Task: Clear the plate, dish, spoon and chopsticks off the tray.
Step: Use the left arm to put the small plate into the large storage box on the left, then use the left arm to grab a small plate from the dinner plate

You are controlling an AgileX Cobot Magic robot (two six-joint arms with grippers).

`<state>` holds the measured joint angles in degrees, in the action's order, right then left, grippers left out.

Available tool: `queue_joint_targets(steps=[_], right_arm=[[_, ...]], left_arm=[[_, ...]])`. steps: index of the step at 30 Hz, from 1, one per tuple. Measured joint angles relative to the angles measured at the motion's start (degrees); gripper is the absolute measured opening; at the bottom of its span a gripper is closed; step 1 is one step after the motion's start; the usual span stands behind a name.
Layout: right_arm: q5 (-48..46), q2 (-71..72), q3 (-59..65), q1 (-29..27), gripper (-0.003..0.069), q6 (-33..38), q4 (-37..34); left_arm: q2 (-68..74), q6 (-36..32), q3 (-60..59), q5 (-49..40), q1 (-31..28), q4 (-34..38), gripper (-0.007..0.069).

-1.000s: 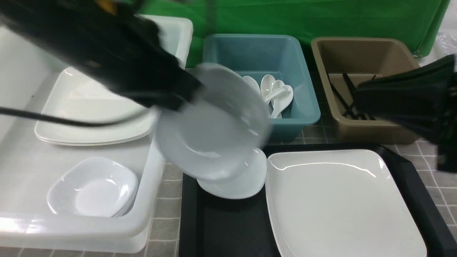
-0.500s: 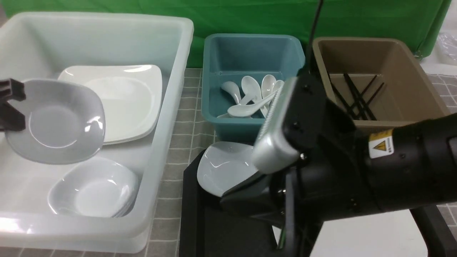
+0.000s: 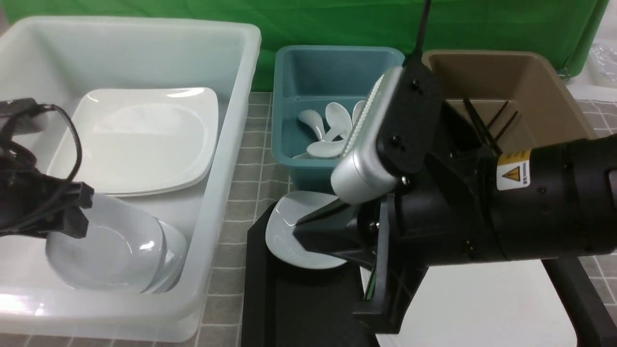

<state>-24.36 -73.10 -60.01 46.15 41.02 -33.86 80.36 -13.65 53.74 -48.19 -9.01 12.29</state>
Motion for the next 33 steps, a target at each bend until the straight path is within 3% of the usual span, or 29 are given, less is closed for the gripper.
queue_joint_targets(steps=[2, 3, 4, 7, 10, 14, 15, 16, 18, 20, 24, 27, 33], right_arm=[[-0.4, 0.1, -0.3, -2.5, 0.0033, -9.8, 6.9], [-0.6, 0.1, -0.4, -2.9, 0.0033, -10.8, 8.2], [-1.9, 0.3, -1.0, -5.9, 0.0034, -18.1, 12.9], [-4.5, 2.1, -1.5, -10.2, 0.0036, -22.8, 17.2], [-6.8, 5.2, -1.5, -14.7, 0.0037, -24.3, 18.8], [-9.5, 8.7, -1.7, -20.8, 0.0037, -25.0, 20.0], [-11.3, 9.9, -1.8, -23.4, 0.0037, -25.1, 20.7], [-13.1, 10.6, -1.8, -24.9, 0.0037, -25.1, 21.3], [-15.4, 11.0, -1.9, -26.8, 0.0037, -25.2, 21.9], [-21.0, 11.5, -1.9, -29.3, 0.0037, -25.1, 22.4], [-28.2, 11.5, -1.9, -31.1, 0.0037, -25.1, 22.7], [-31.4, 12.1, -0.9, -31.2, 0.0037, -25.1, 22.3], [-31.6, 13.0, 3.4, -31.2, 0.0037, -24.6, 22.0]], left_arm=[[-1.5, 2.1, 0.8, -1.9, 0.0, -3.5, 0.0425], [-1.9, 2.4, 0.9, -2.1, 0.0, -4.0, 0.0425], [-3.6, 5.1, 2.5, -2.9, 0.0, -7.7, 0.0449], [-7.6, 8.4, 6.2, -3.8, 0.2, -9.8, 0.0451], [-11.0, 9.2, 9.4, -4.1, 2.5, -5.9, 0.0395], [-11.8, 4.9, 12.5, -3.0, 12.7, 4.0, 0.0177], [-10.5, 3.4, 13.5, -1.3, 19.7, 5.7, 0.0071], [-8.9, 4.1, 14.2, -0.1, 25.2, 5.4, 0.0041], [-6.5, 5.4, 14.9, 0.5, 30.7, 3.5, 0.0021], [-0.5, 7.7, 16.9, 0.7, 41.3, -3.3, 0.0006], [9.1, 10.7, 20.0, 0.7, 50.6, -10.7, 0.0015], [17.8, 13.3, 23.5, 0.7, 55.5, -16.0, 0.0062], [27.8, 14.1, 27.3, 0.7, 57.4, -20.4, 0.0251]])
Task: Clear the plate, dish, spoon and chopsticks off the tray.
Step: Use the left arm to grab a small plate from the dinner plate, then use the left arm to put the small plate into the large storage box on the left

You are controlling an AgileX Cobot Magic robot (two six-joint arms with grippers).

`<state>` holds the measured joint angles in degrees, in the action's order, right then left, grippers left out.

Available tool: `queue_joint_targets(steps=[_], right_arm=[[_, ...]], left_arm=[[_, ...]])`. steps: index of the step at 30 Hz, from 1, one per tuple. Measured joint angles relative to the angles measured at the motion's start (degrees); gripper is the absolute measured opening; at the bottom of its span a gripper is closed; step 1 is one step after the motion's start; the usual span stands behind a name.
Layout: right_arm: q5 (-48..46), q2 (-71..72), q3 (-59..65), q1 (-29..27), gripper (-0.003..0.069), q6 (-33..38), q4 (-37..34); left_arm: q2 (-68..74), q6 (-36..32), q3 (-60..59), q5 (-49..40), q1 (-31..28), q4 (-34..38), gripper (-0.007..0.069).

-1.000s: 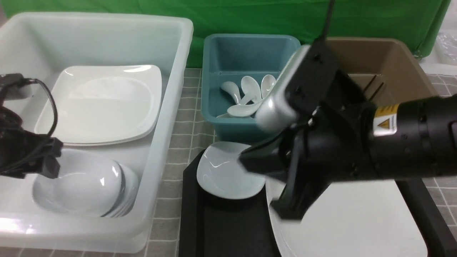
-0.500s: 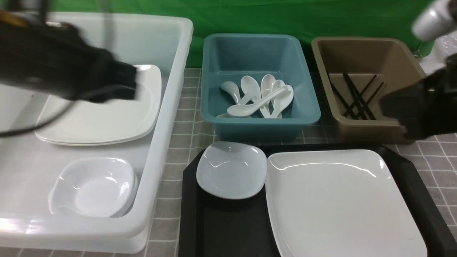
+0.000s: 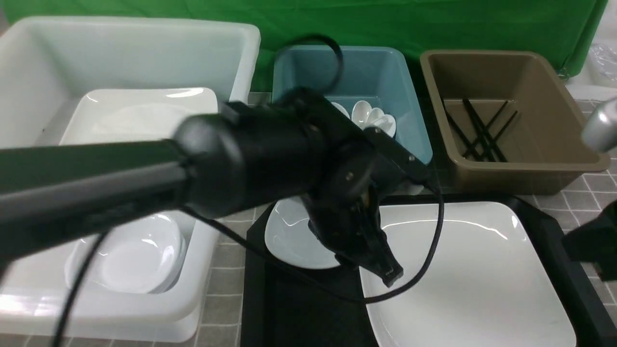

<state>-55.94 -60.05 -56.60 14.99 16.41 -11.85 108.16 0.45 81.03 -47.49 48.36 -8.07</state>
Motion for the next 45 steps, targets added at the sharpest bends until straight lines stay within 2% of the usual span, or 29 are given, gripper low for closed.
queue_joint_targets(steps=[1, 3, 4, 7, 12, 14, 16, 17, 18, 19, 21, 23, 27, 32, 41, 45], right_arm=[[0.1, 0.0, 1.0, 0.0, 0.0037, 0.4, -0.1], [0.1, 0.0, 1.4, 0.0, 0.0037, 0.7, -0.2], [0.4, 0.0, 1.7, 0.0, 0.0037, 1.2, -0.6], [1.2, 0.1, 2.0, 0.0, 0.0037, 3.8, -2.3], [2.7, 0.1, 2.0, 0.0, 0.0037, 6.1, -5.9], [2.9, 0.1, 2.0, 0.0, 0.0037, 7.7, -7.9], [2.9, 0.1, 2.0, 0.0, 0.0037, 10.3, -10.6], [2.9, 0.1, 2.0, 0.0, 0.0037, 12.2, -12.5], [2.9, 0.1, 2.0, 0.0, 0.0037, 12.9, -12.8], [2.9, 0.1, 2.0, 0.0, 0.0037, 15.1, -15.4], [2.9, 0.1, 2.0, 0.0, 0.0037, 18.0, -18.5], [3.0, 0.1, 2.0, 0.0, 0.0037, 20.3, -21.0], [3.3, 0.1, 2.0, 0.0, 0.0037, 23.7, -23.4], [3.7, 0.1, 2.0, 0.0, 0.0037, 24.2, -24.4], [3.4, 0.6, 1.0, 0.0, 0.0037, 26.7, -31.5], [3.5, 0.8, -0.7, 0.0, 0.0037, 26.7, -33.7]], left_arm=[[2.5, 0.7, 0.2, -0.1, 0.0, -2.1, 0.0323], [3.5, 0.9, 0.2, -0.1, 0.0, -3.0, 0.0366], [4.6, 0.9, 0.2, 0.1, 0.0, -4.9, 0.043], [6.3, 0.9, 0.2, 0.6, 0.0, -7.9, 0.0517], [8.5, 1.0, 0.2, 2.3, -0.1, -11.7, 0.0547], [9.0, 1.0, 0.2, 2.5, -0.1, -11.7, 0.0523], [9.0, 1.0, 0.2, 2.7, -0.1, -11.3, 0.0459], [9.1, 1.0, 0.2, 2.7, -0.1, -11.0, 0.0393], [9.1, 1.0, 0.2, 2.7, -0.1, -11.0, 0.0393], [9.1, 1.0, 0.2, 2.6, -0.1, -10.7, 0.0281], [9.0, 0.8, 0.3, 2.8, 0.0, -11.1, 0.0151], [8.3, 1.0, 1.1, 2.0, 0.1, -12.0, 0.0104], [8.1, 1.4, 4.0, -3.3, 0.0, -12.2, 0.0071], [7.3, 2.0, 9.3, -11.4, 0.1, -10.8, 0.0028], [-3.9, 2.7, 18.6, -13.8, -0.9, -8.8, 0.0027], [-11.9, 2.7, 21.8, -14.2, -4.7, -9.0, 0.0027]])
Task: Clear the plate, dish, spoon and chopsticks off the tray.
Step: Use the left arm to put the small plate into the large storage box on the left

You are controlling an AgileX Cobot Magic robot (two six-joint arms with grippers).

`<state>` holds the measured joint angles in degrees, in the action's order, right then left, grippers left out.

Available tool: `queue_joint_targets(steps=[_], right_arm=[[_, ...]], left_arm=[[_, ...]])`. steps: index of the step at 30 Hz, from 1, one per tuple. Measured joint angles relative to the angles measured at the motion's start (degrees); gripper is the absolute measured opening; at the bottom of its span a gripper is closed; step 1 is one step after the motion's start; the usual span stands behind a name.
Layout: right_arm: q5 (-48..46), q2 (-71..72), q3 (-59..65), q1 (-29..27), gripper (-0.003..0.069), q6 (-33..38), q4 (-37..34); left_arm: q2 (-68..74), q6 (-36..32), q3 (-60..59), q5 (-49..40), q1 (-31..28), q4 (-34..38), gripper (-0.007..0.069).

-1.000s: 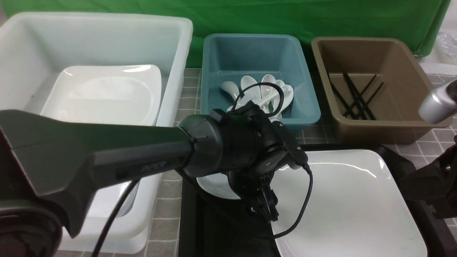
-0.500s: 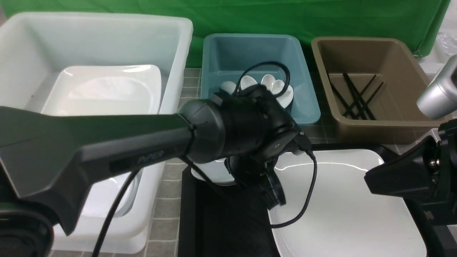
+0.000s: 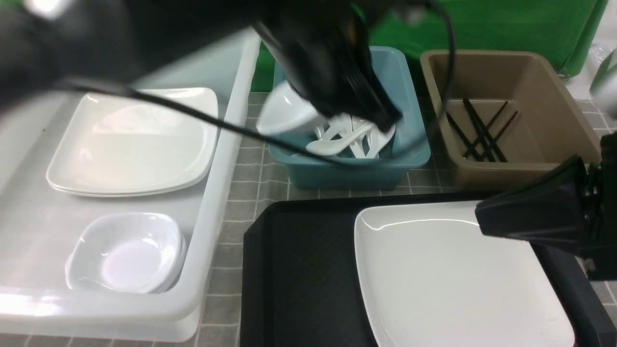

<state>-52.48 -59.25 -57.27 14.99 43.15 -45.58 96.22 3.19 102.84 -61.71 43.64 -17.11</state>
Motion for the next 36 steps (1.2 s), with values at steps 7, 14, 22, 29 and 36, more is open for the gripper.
queue_joint_targets(steps=[7, 14, 22, 29, 36], right_arm=[[2.8, -0.3, -0.7, 0.8, 0.0038, 1.6, -6.7], [10.2, -5.5, -2.4, 13.7, 0.0038, 3.2, -6.8], [14.1, -16.6, -13.9, 27.6, 0.0038, -5.6, 4.6], [7.5, -24.7, -29.2, 29.2, 0.0038, -15.8, 12.8], [0.7, -27.4, -35.0, 29.2, 0.0038, -18.2, 17.6]], left_arm=[[-10.8, 0.3, -0.9, -6.9, -12.4, -0.2, 0.0027], [-17.9, 1.3, -19.5, -4.9, -21.4, 2.7, 0.0027], [-18.0, 1.7, -42.9, 9.6, -22.4, 5.3, 0.0027], [-18.1, 1.7, -51.8, 18.1, -22.5, 5.9, 0.007], [-18.5, 1.9, -53.3, 20.4, -22.5, 6.4, 0.0331]])
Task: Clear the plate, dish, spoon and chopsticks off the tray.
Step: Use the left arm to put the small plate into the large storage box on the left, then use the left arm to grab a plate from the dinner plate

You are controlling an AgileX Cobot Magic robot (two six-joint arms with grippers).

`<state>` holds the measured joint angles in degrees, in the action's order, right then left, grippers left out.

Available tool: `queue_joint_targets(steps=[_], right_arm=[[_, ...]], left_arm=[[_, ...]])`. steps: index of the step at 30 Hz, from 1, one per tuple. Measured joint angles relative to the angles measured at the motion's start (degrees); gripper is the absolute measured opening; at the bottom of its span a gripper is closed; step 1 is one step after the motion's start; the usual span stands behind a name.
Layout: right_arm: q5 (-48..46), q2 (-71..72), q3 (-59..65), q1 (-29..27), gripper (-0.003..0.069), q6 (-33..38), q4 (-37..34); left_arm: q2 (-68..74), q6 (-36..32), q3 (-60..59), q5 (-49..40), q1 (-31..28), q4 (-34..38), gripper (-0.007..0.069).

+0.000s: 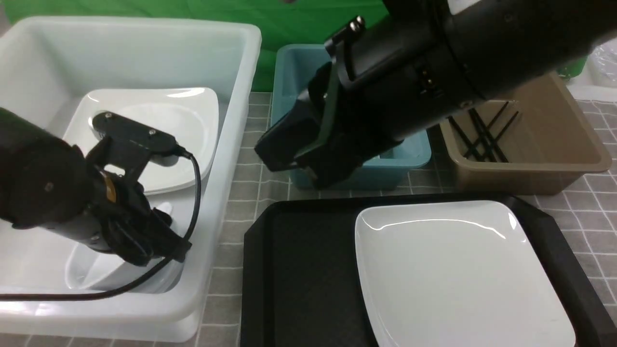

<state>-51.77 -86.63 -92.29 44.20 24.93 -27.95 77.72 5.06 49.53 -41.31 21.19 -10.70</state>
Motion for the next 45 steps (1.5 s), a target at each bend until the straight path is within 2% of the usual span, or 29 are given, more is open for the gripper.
queue_joint_targets(steps=[2, 5, 10, 13, 14, 17, 19, 21, 24, 27, 29, 33, 39, 40, 44, 45], right_arm=[[-1.9, 0.5, -0.1, -0.4, 0.0038, -1.3, 3.4], [-4.3, 2.1, -0.1, -2.2, 0.0038, -3.7, 8.3], [-7.7, 6.5, -0.1, -7.5, 0.0038, -5.1, 14.0], [-14.3, 10.9, -0.1, -13.8, 0.0038, -5.6, 16.7], [-14.8, 11.1, 0.1, -14.1, 0.0038, -5.7, 17.0], [-15.0, 16.5, 4.2, -20.8, 0.0038, -6.1, 19.6], [-15.0, 19.9, 8.1, -24.2, 0.0038, -6.6, 20.2], [-15.0, 23.1, 12.7, -27.5, 0.0038, -7.2, 20.5], [-15.0, 27.4, 20.0, -30.6, 0.0038, -7.5, 20.7], [-14.9, 32.1, 28.7, -32.0, 0.0038, -7.7, 20.6], [-14.7, 34.3, 32.6, -32.1, 0.0038, -7.9, 20.6], [-11.6, 38.8, 39.1, -32.1, 0.0038, -9.1, 20.5], [-9.4, 41.8, 40.5, -32.1, 0.0038, -10.9, 20.2], [-9.2, 41.9, 40.5, -32.1, 0.0039, -11.2, 20.1], [-7.9, 42.0, 40.5, -32.1, 0.0045, -11.9, 20.1], [-7.8, 42.0, 40.5, -32.1, 0.0045, -11.9, 20.1]], left_arm=[[-1.2, 0.8, 2.4, -2.8, 0.0, 1.6, 0.0453], [-3.1, 0.9, 6.8, -6.3, 0.0, 3.0, 0.0537], [-6.4, 0.9, 13.9, -8.9, 0.0, 5.4, 0.0559], [-7.3, -1.5, 17.7, -8.9, 1.3, 11.9, 0.0471], [-7.3, -1.8, 18.0, -8.9, 1.3, 12.4, 0.0461], [-4.6, -4.5, 18.8, -8.4, 8.7, 20.2, 0.0185], [-1.8, -4.7, 18.8, -8.1, 13.6, 22.3, 0.0066], [3.0, -4.2, 19.5, -8.2, 18.6, 23.7, 0.0022], [10.1, -2.9, 21.8, -8.4, 22.8, 24.3, 0.0008], [19.2, -0.9, 27.6, -8.5, 24.2, 24.6, 0.0014], [23.6, 0.5, 31.1, -8.4, 24.1, 23.7, 0.0028], [31.6, 2.7, 39.4, -8.5, 22.5, 22.6, 0.0124], [39.9, 4.4, 46.9, -8.9, 19.3, 19.9, 0.0342], [41.6, 5.0, 48.1, -8.9, 18.6, 19.2, 0.0399], [44.9, 7.1, 49.8, -8.0, 16.4, 19.1, 0.0524], [45.0, 7.1, 49.9, -7.9, 16.3, 19.1, 0.0532]])
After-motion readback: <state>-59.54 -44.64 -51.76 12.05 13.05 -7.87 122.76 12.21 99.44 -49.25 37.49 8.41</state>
